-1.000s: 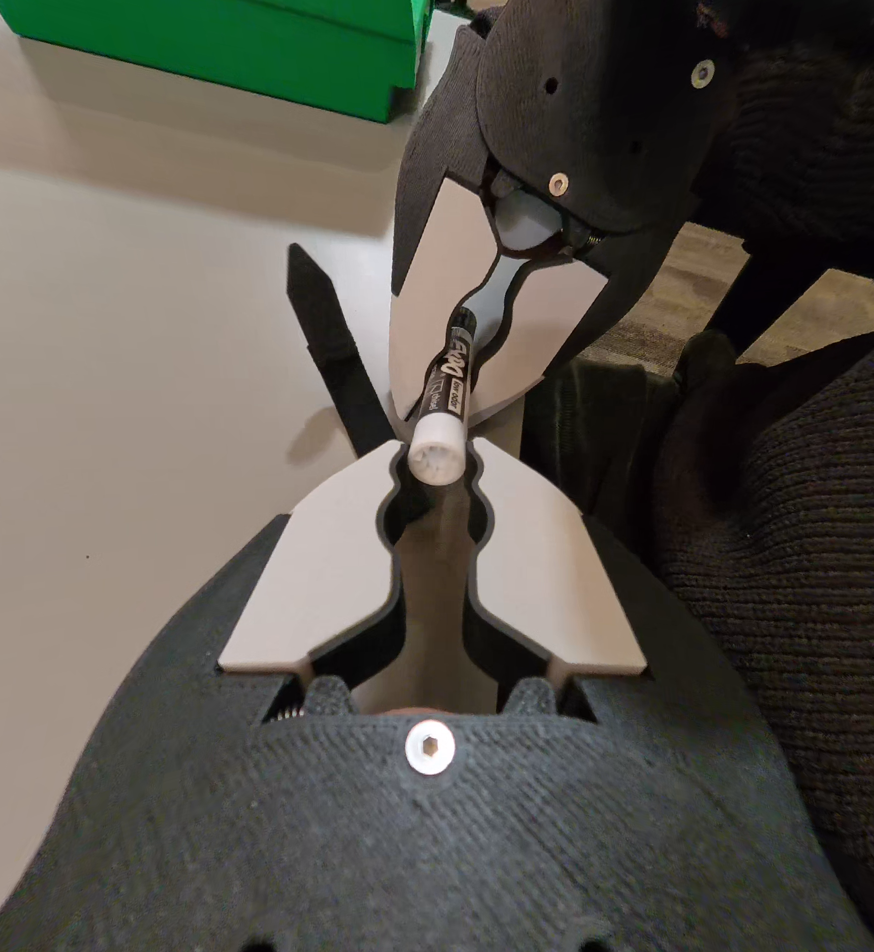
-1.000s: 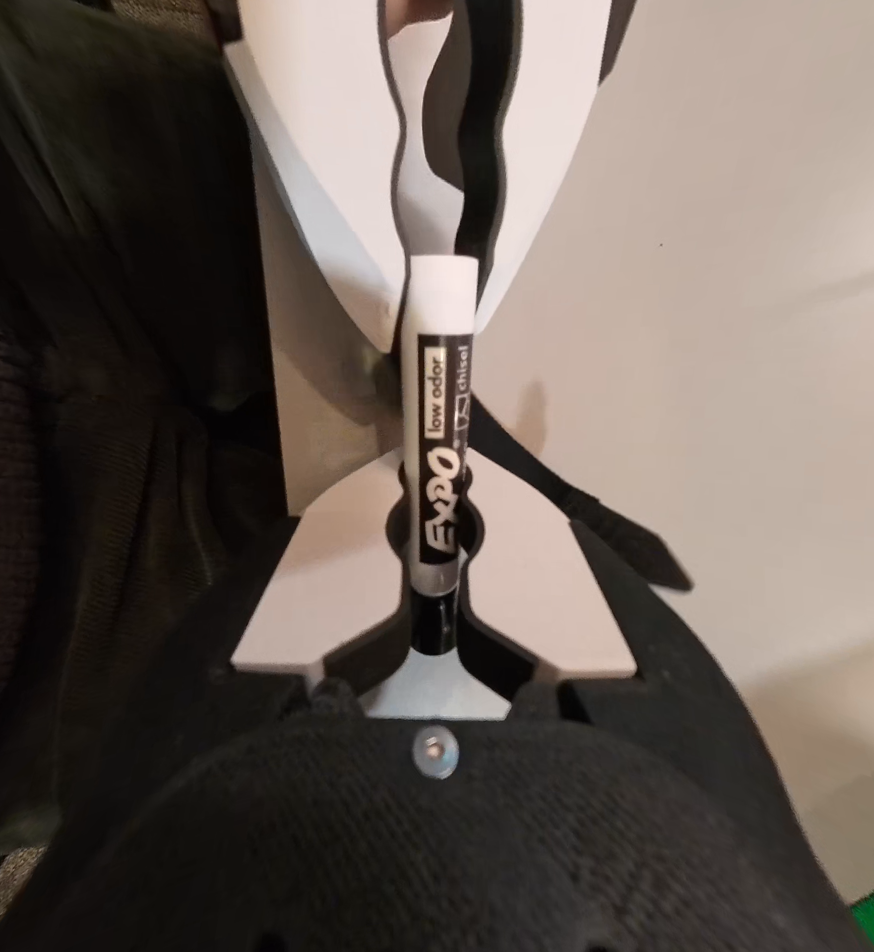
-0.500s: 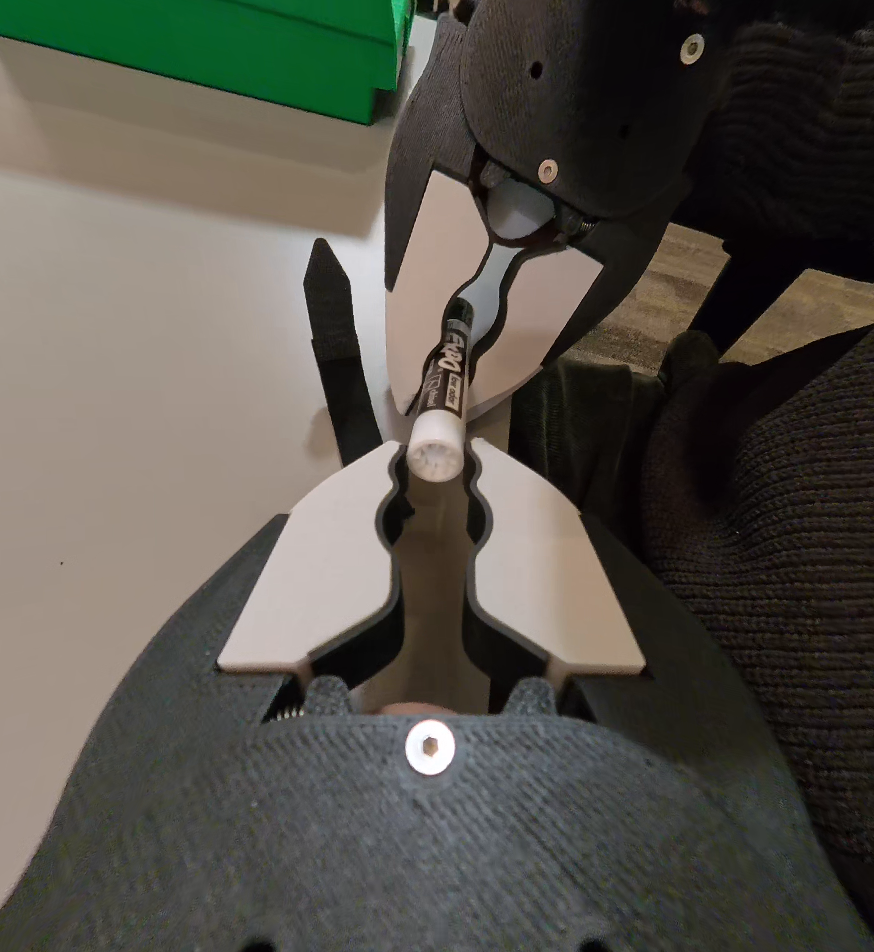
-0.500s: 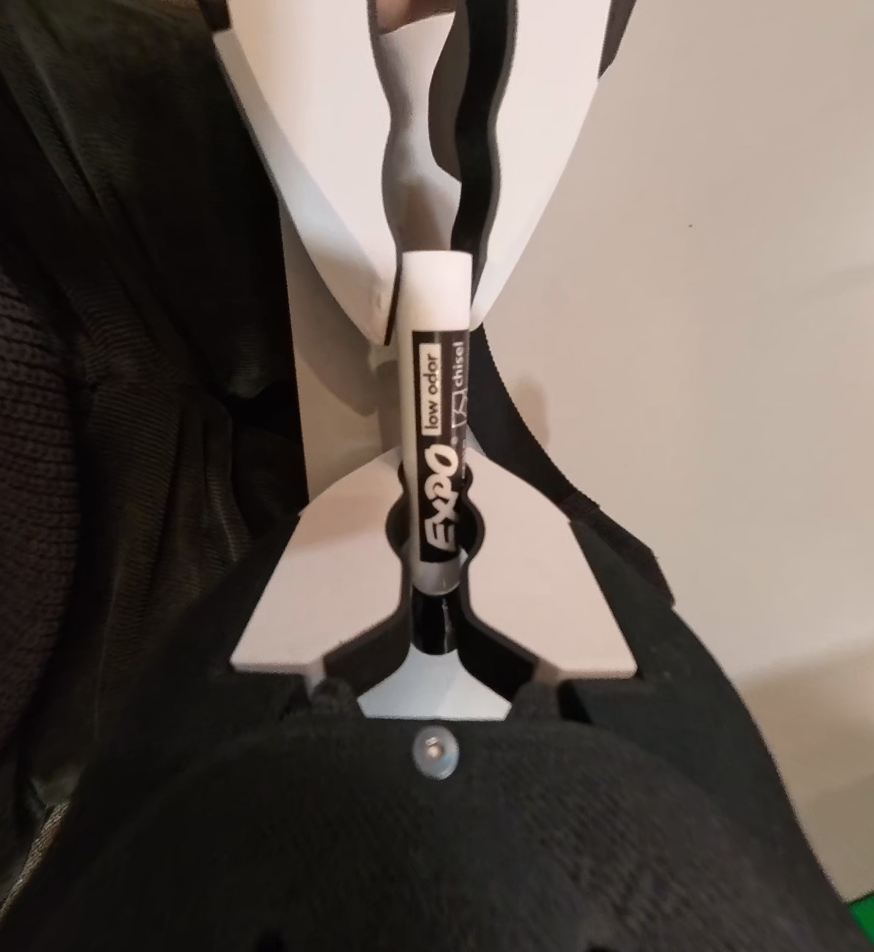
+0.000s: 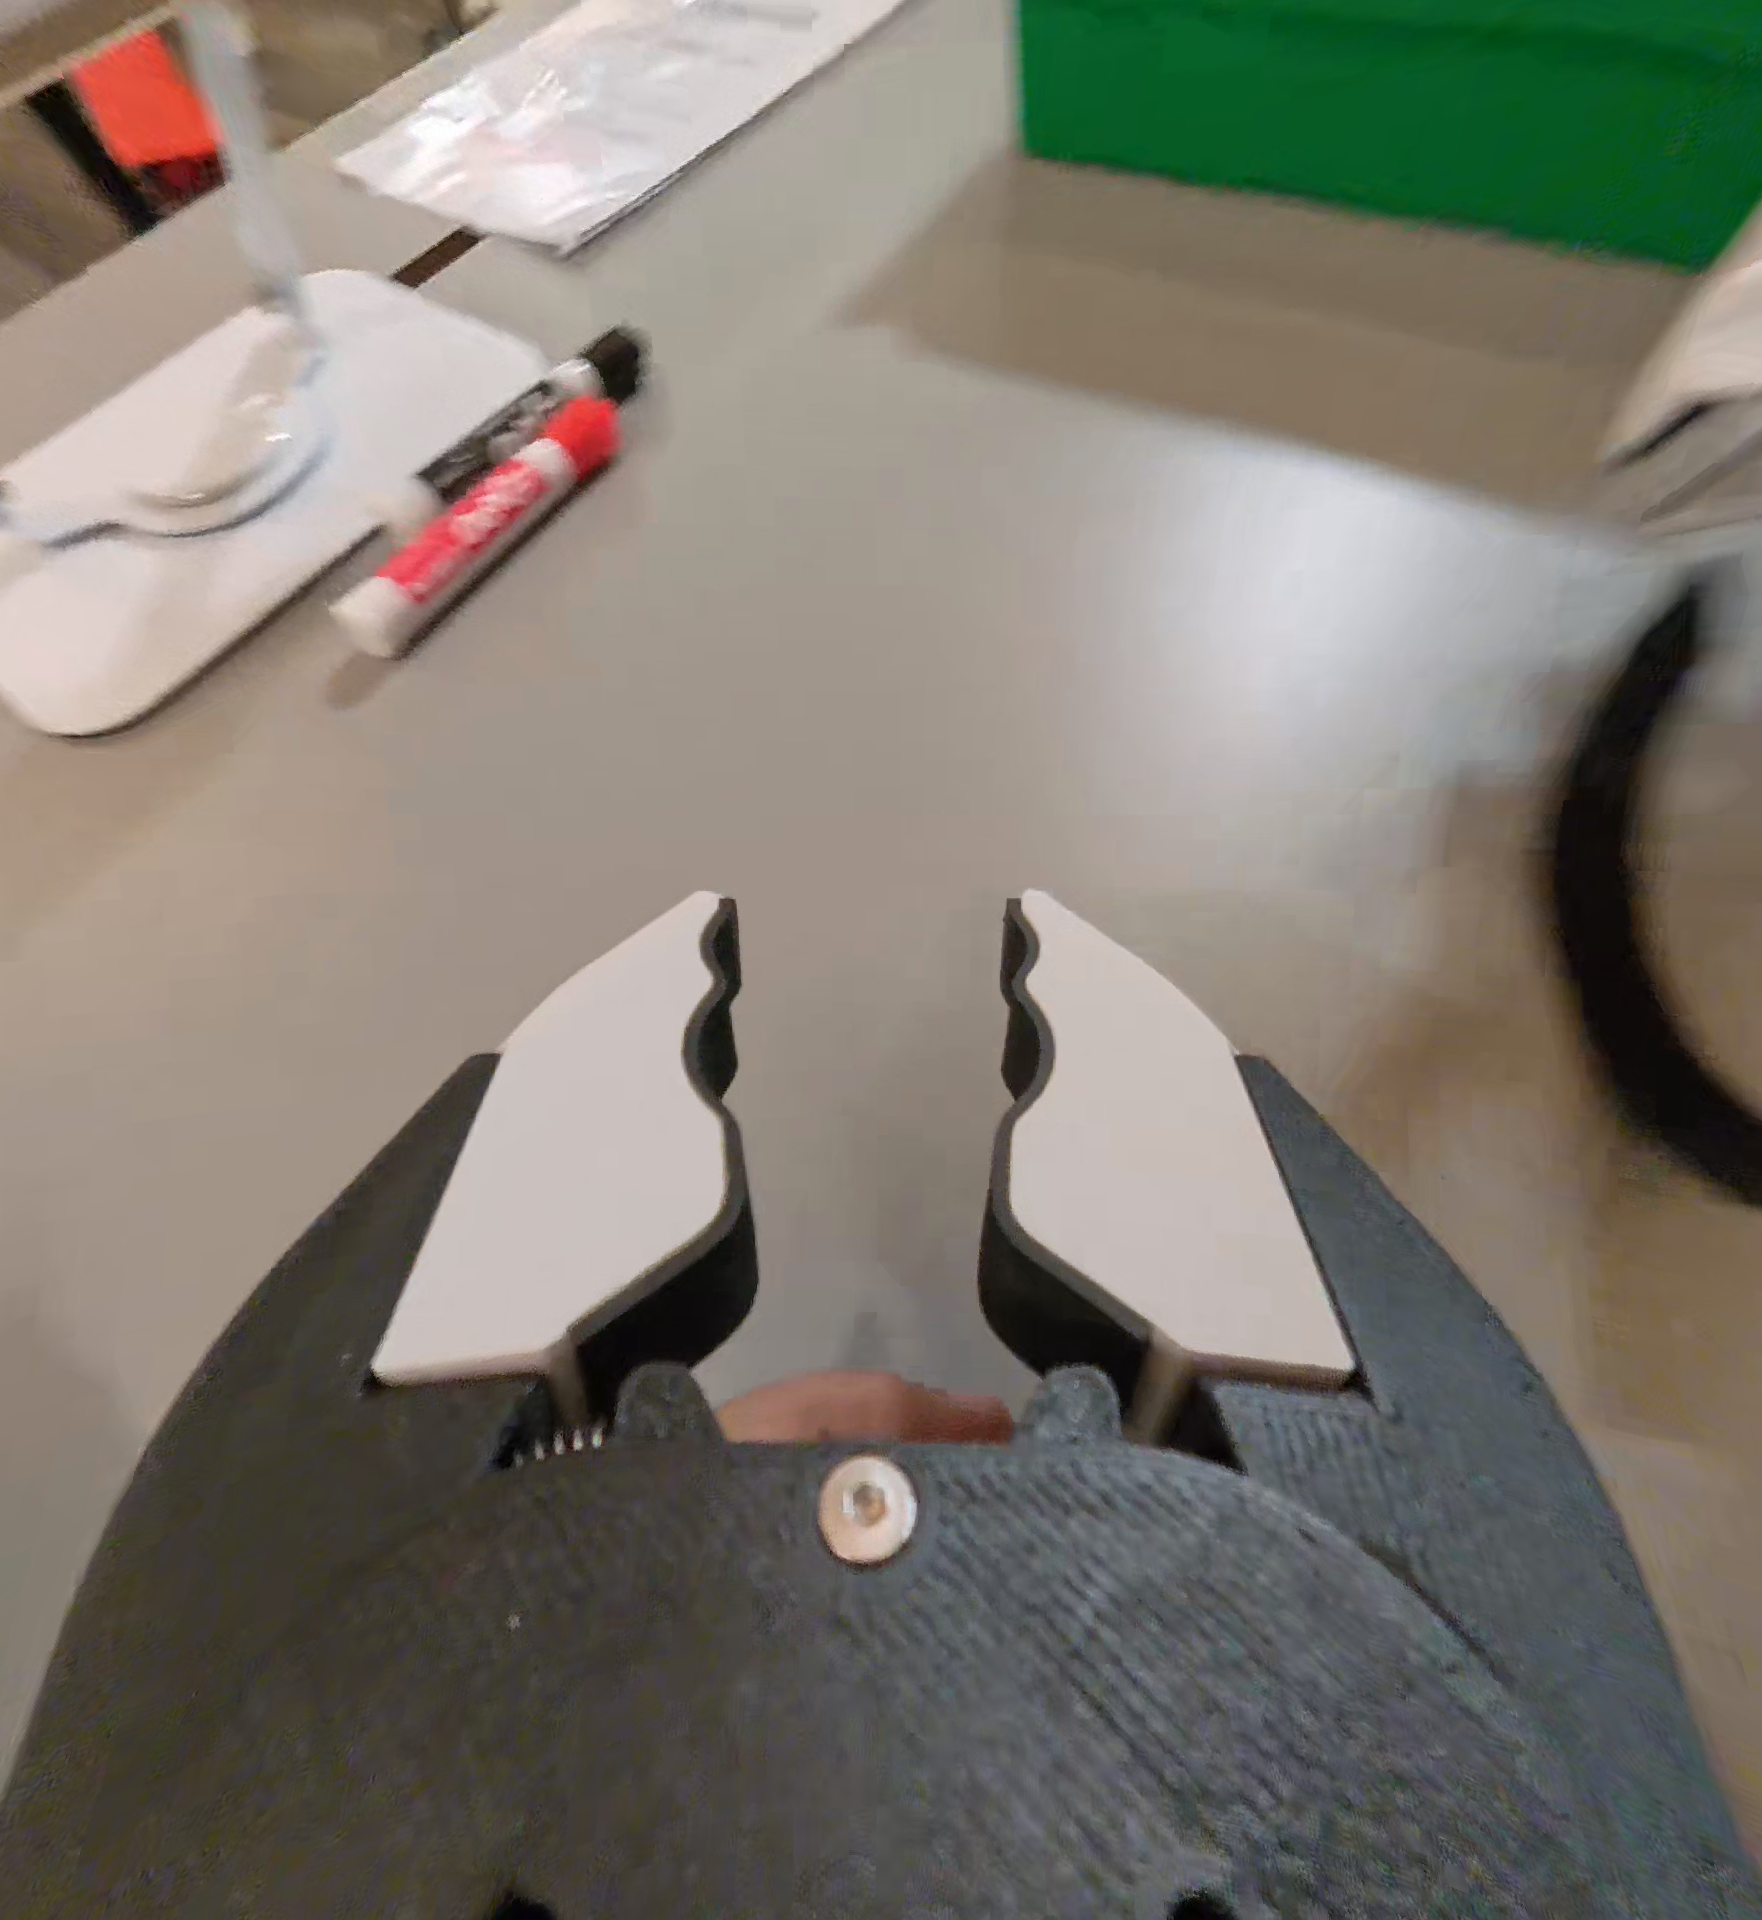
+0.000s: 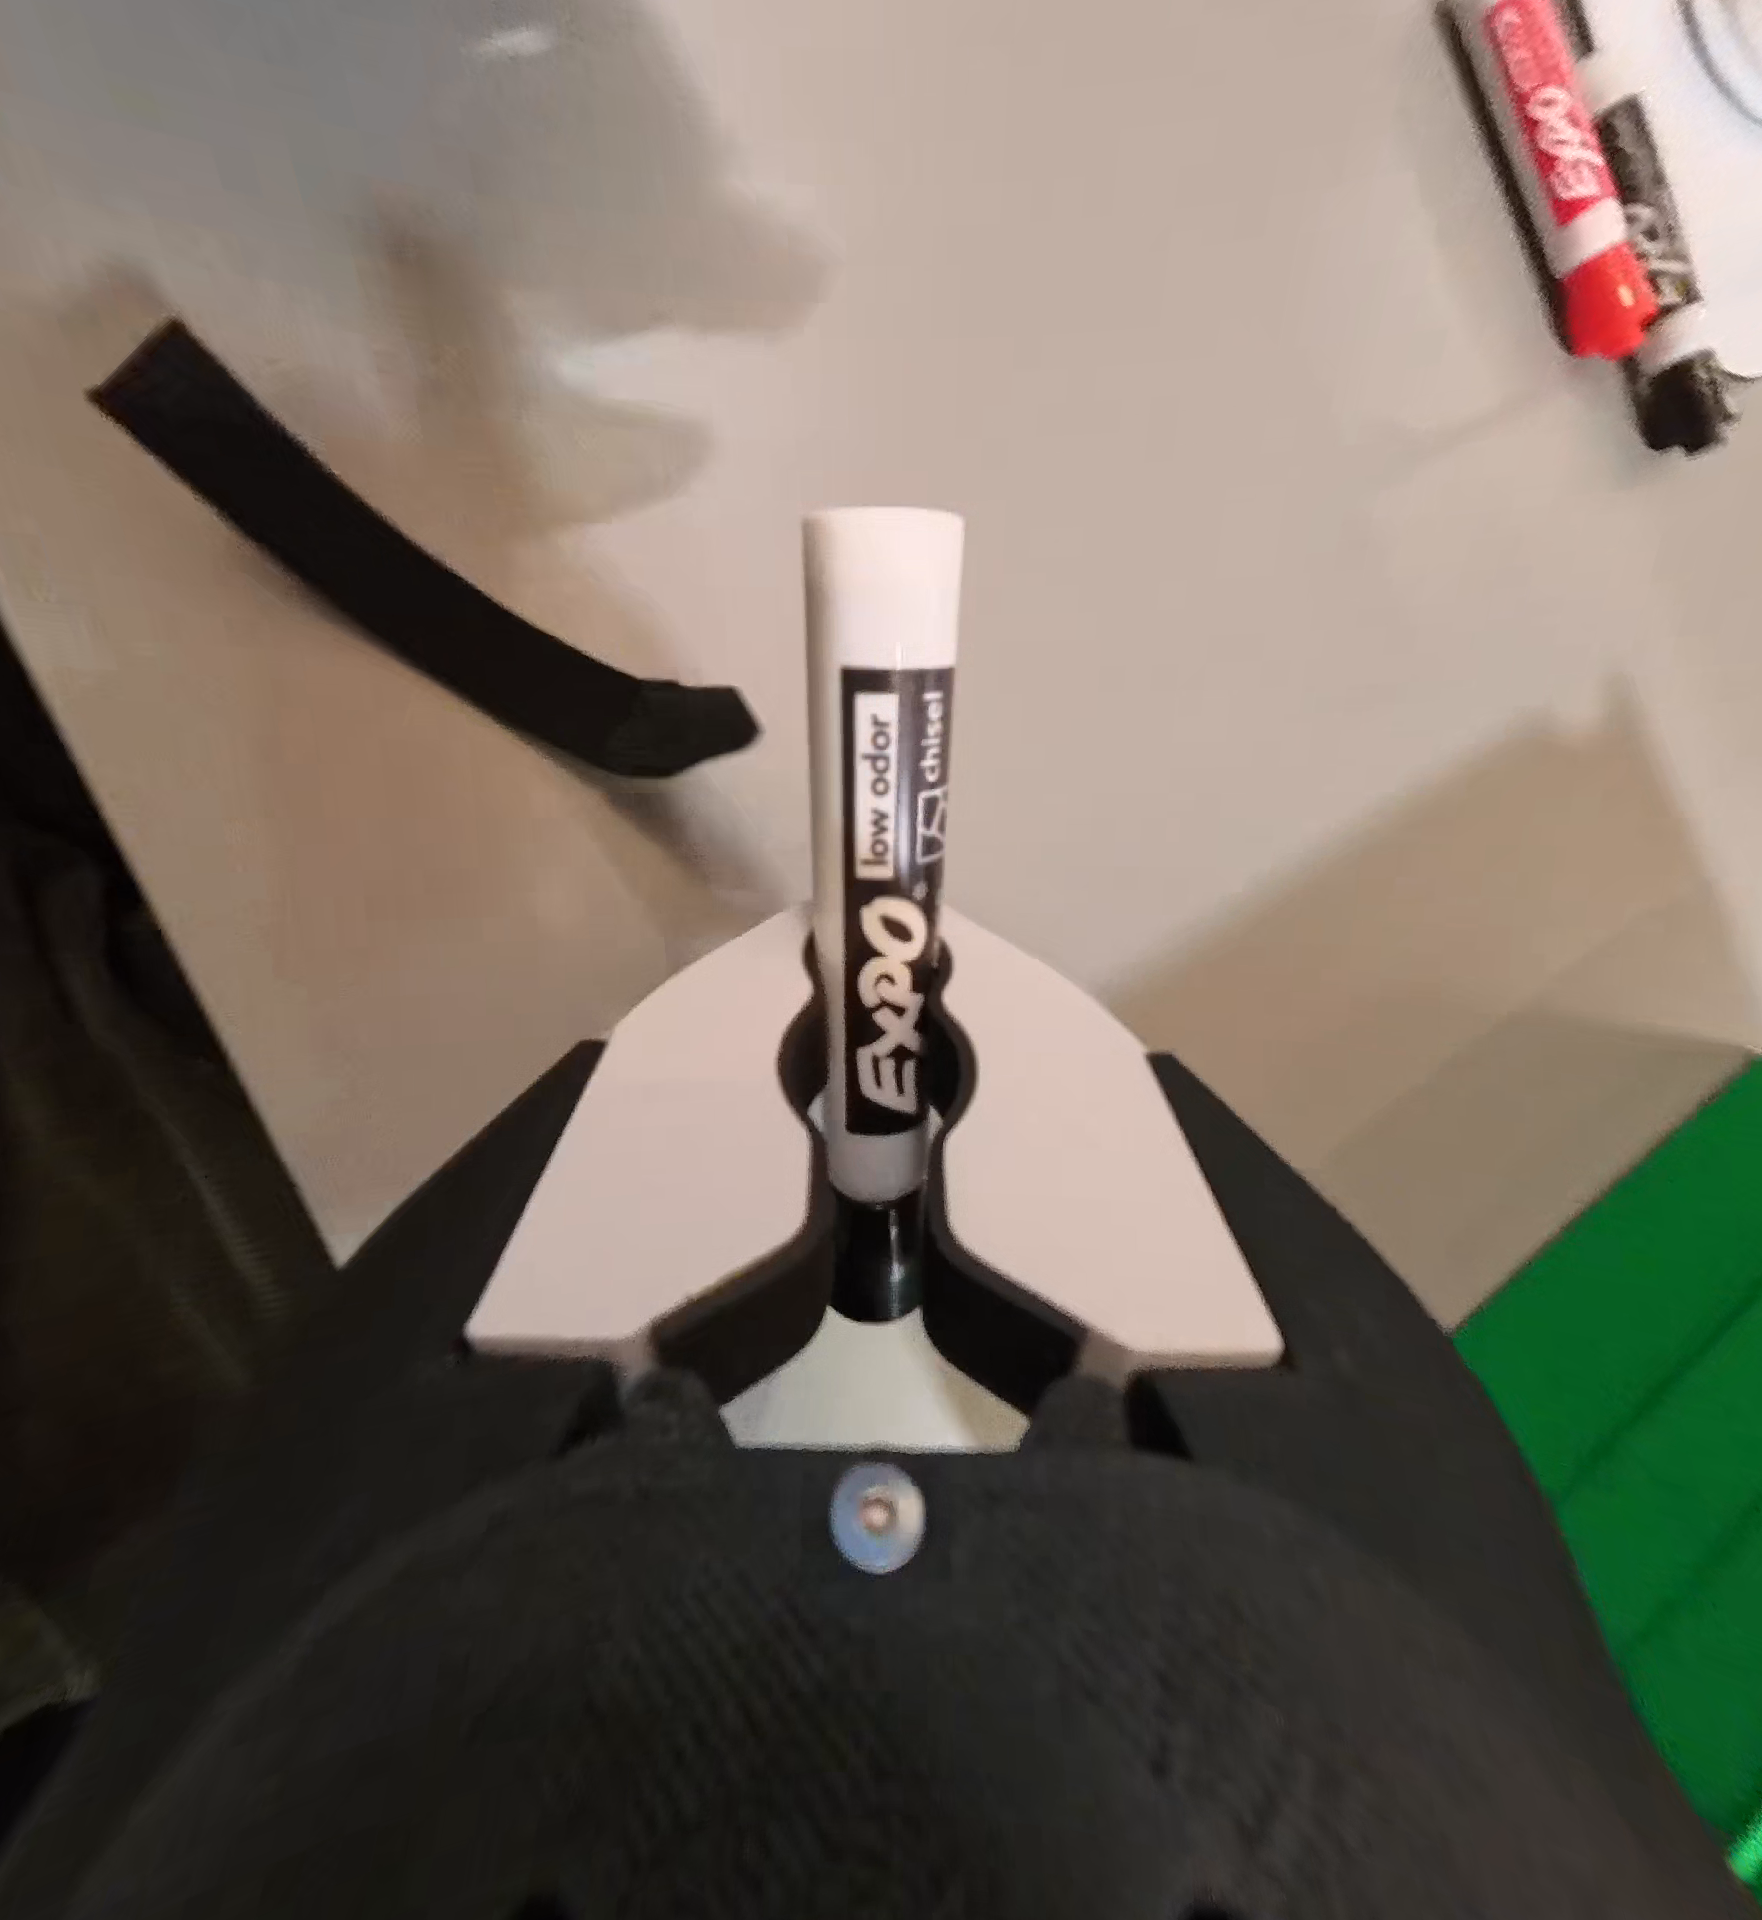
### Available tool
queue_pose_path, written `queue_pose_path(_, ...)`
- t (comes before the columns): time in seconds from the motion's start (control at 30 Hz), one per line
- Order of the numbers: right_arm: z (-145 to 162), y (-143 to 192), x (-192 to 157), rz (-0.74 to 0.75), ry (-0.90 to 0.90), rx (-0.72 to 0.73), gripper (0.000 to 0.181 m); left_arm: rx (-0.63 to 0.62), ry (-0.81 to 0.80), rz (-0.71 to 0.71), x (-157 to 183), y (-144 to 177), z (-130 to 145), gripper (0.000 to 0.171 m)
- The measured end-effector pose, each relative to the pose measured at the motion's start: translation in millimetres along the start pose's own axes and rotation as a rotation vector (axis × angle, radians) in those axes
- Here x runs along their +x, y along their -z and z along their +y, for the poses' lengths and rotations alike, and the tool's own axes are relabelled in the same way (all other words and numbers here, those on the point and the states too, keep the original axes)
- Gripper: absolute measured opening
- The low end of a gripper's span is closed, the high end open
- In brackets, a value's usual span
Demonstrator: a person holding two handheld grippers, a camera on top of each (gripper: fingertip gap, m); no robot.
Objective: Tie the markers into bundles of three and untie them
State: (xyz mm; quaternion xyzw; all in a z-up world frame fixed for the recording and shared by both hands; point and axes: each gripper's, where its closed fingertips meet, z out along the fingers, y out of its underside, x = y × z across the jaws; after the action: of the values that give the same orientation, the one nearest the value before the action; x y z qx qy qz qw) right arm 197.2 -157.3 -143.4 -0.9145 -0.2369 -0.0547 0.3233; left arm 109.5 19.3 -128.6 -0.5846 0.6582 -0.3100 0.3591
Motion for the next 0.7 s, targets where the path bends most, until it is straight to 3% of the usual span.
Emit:
queue_pose_path(0.13, 5.3, -7.6, 11.6, 0.048, -0.016, 0.021, 0.014, -0.201, -0.198, -0.209, -95.8, -47.1, 1.5, 0.049)
queue_pose_path(0.23, 10.4, -11.1, 19.8, 0.104, 0.001, 0.013, 0.014, -0.259, -0.227, -0.17, -129.2, -91.3, -2.7, 0.046)
queue_pose_path(0.5, 29.7, -17.2, 24.3, 0.022, -0.204, 0.086, 0.014, -0.234, -0.232, -0.079, -164.8, -155.4, -19.5, 0.045)
queue_pose_path(0.6, 34.4, -15.9, 29.3, -0.002, -0.267, 0.113, 0.014, -0.249, -0.176, 0.03, -153.8, -162.4, -19.3, 0.028)
queue_pose_path(0.7, 36.9, -18.6, 33.0, -0.017, -0.278, 0.115, 0.014, -0.283, -0.118, 0.13, -136.4, -154.4, -16.5, 0.022)
